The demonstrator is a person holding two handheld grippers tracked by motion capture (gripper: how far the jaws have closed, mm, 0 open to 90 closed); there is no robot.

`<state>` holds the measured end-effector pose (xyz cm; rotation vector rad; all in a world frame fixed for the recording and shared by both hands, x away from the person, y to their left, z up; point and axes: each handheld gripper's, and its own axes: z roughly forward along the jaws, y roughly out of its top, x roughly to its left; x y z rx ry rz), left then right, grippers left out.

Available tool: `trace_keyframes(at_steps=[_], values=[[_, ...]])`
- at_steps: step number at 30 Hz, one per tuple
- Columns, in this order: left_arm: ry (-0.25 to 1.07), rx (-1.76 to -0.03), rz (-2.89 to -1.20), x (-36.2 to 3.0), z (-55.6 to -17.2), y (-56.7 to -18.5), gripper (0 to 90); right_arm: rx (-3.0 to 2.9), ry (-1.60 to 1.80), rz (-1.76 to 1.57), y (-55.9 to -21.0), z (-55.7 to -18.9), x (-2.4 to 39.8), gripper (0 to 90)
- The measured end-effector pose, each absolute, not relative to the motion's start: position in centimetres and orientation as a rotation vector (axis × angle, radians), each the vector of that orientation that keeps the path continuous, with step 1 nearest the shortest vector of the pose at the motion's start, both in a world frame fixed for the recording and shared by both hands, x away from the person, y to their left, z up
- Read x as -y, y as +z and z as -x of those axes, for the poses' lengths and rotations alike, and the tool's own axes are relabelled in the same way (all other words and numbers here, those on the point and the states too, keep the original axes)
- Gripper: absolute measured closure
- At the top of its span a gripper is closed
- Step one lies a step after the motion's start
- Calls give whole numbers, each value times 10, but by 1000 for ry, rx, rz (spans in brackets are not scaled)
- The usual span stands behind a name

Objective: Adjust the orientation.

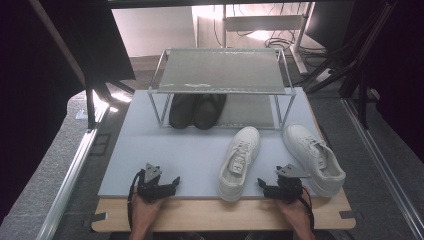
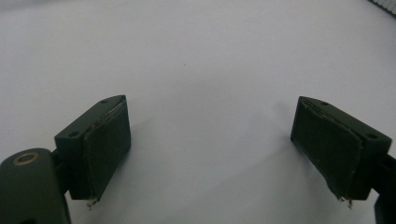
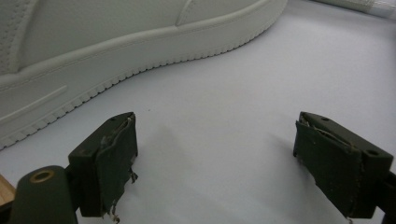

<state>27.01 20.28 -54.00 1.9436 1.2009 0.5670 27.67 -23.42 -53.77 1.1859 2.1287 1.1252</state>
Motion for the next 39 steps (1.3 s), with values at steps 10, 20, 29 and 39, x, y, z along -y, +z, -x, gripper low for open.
trace_keyframes(at_steps=[10,20,29,39], values=[[571,-1212,-1940,-202,-270,-540,125,-2163,1122,-1167,-534,-275,236,161],[575,-1217,-1937,-201,-269,-540,128,-2199,1282,-1147,-520,-271,241,371],[576,-1217,-1935,-201,-269,-540,128,-2264,1294,-1071,-505,-261,236,585],[576,-1217,-1935,-201,-269,-540,129,-2301,1426,-1015,-484,-250,226,878]])
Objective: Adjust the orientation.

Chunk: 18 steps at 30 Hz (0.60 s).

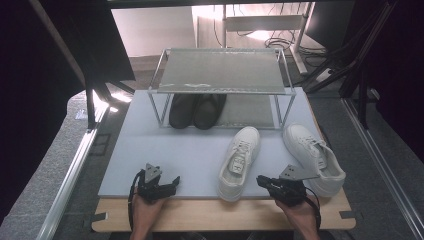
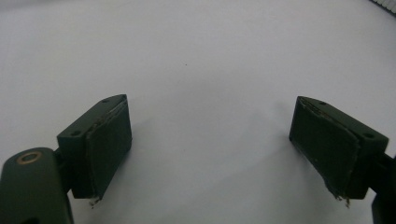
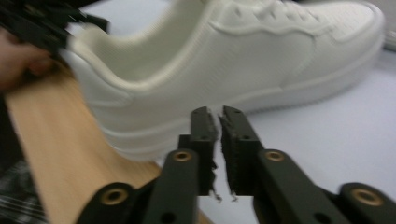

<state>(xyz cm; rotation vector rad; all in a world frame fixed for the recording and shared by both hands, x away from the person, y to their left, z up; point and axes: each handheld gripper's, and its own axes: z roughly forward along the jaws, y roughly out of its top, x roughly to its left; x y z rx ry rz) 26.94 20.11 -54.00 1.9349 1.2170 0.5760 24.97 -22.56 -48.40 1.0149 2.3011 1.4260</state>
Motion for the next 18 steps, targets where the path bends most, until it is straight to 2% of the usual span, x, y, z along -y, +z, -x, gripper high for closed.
trace_keyframes(at_steps=[7,18], values=[[577,-1217,-1935,-201,-269,-540,129,-2372,1481,-982,-466,-252,208,897],[578,-1219,-1934,-201,-269,-540,131,-2406,1462,-943,-462,-265,178,897]])
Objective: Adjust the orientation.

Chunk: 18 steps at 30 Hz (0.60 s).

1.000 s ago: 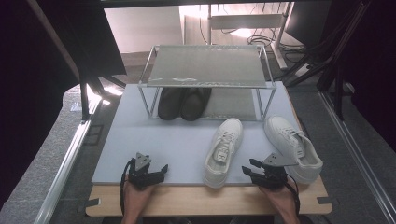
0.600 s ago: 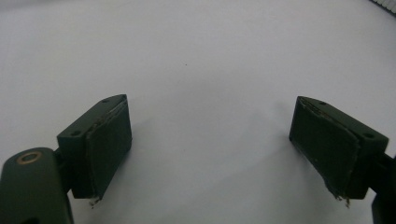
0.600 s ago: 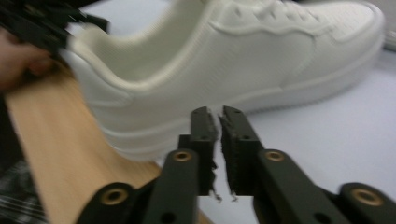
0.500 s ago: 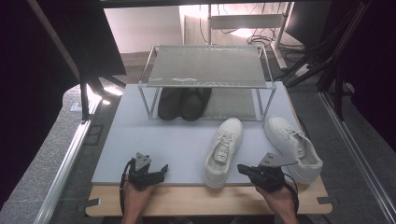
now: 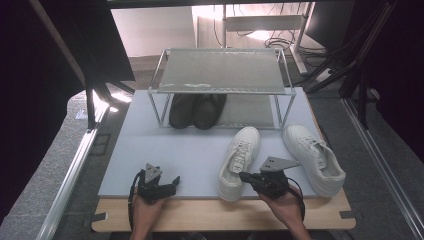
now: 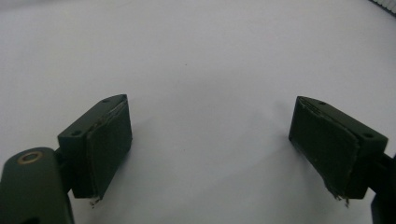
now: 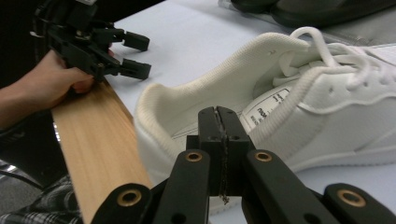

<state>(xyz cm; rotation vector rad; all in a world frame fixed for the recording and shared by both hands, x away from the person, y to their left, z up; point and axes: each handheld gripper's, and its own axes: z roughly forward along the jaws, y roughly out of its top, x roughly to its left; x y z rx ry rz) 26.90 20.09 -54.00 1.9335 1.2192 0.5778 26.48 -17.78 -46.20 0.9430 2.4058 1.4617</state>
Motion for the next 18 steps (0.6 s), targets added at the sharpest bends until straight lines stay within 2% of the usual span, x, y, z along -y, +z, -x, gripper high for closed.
trace_keyframes(at_steps=[7,18], values=[[580,-1219,-1933,-201,-269,-540,135,-2443,1442,-942,-471,-274,169,897],[580,-1220,-1932,-200,-268,-540,137,-2461,1463,-969,-472,-275,178,898]])
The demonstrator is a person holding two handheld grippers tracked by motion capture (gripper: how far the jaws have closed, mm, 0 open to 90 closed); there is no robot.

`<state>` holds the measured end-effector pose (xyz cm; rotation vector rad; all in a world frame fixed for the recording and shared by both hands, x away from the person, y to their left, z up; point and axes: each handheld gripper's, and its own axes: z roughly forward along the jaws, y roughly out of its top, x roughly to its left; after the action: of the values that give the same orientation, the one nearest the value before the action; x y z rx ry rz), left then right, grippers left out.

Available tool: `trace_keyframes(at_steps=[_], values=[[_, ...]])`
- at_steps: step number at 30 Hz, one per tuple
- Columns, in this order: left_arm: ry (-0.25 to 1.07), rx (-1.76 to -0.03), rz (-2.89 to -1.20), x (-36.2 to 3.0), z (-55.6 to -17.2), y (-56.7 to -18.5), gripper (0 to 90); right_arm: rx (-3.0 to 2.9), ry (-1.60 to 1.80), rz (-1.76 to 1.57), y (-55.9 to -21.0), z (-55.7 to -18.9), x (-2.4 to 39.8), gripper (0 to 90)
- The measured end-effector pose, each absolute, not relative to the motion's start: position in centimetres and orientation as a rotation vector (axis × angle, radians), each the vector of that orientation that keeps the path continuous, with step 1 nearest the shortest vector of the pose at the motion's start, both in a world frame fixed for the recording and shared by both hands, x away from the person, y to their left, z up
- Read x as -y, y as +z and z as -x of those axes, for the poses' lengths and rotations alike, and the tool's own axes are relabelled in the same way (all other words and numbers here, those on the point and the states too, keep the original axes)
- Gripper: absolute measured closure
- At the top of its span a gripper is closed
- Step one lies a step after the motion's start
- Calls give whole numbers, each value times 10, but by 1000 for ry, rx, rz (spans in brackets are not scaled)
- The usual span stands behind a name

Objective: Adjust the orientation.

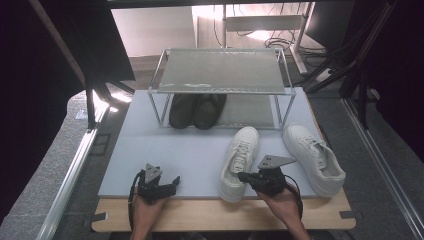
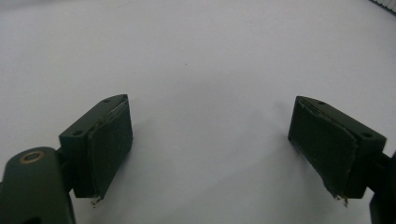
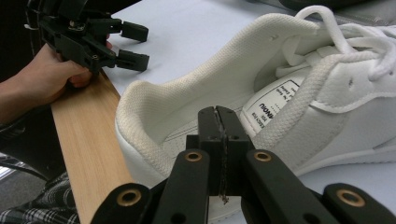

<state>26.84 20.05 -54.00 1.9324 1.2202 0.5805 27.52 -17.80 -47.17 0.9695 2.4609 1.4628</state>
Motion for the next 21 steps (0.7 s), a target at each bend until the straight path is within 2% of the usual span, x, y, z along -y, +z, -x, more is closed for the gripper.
trace_keyframes(at_steps=[21], values=[[581,-1221,-1932,-200,-268,-540,140,-2465,1436,-995,-469,-274,215,898]])
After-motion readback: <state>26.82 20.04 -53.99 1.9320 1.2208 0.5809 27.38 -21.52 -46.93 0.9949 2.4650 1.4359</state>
